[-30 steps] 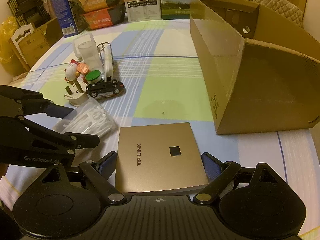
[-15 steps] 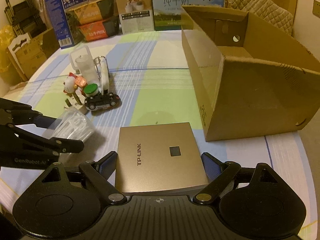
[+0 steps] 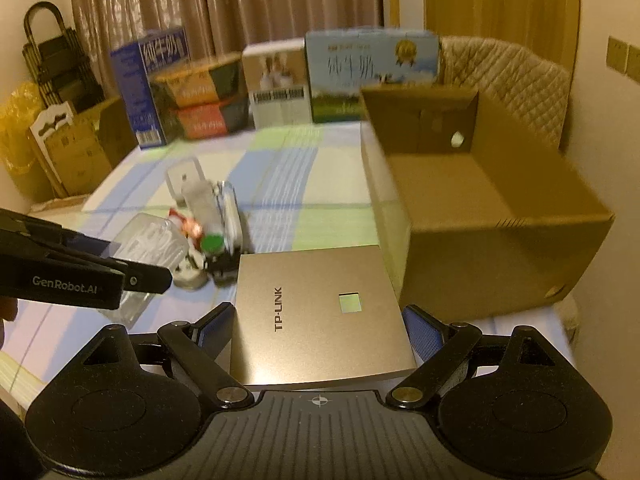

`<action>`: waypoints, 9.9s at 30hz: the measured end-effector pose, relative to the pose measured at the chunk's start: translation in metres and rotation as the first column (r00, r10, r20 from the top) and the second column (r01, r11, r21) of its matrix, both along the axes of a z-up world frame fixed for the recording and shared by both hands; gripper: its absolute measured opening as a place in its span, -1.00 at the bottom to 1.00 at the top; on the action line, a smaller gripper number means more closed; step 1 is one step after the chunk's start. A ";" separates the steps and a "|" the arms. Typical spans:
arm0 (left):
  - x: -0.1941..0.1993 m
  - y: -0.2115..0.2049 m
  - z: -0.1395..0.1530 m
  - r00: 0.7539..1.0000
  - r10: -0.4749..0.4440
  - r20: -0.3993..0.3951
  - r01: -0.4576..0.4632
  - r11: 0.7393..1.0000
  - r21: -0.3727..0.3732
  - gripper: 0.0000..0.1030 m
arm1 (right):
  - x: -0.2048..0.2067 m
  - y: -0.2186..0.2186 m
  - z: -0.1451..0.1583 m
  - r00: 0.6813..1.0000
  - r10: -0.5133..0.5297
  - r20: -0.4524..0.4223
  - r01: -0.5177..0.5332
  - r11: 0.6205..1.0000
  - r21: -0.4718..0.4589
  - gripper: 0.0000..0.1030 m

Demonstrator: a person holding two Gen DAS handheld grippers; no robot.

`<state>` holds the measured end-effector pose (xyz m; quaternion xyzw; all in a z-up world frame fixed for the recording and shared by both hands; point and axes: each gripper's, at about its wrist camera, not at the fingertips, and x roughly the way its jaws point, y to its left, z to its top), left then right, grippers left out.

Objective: Organize rigid objects
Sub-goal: 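Carry the floss box and router box with both tools over the cardboard box, then open the left tool to drop the floss box while the right tool releases the router box inside, then move both tools back from the cardboard box toward the remaining objects, then lower the right tool onto the black toy car and grasp it, then grasp the white plug with the left tool while the right tool holds the toy car, then carry the white plug and black toy car with both tools over the cardboard box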

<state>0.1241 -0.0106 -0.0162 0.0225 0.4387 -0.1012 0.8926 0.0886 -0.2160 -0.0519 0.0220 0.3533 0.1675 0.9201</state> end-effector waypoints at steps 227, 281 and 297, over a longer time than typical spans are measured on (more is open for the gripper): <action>0.043 0.117 -0.090 0.986 0.167 -0.018 -0.167 0.986 -0.002 0.98 | 0.151 0.117 -0.100 0.946 0.306 -0.102 -0.304 0.952 0.033 0.24; 0.042 0.053 -0.070 0.995 0.099 0.027 -0.099 0.995 -0.009 -0.13 | 0.115 0.066 -0.043 0.988 0.146 -0.055 -0.142 0.988 0.068 0.23; -0.015 0.010 0.009 0.987 0.147 0.063 -0.143 0.988 -0.065 -0.13 | 0.045 0.012 0.038 0.995 0.084 0.059 -0.086 0.995 0.044 0.23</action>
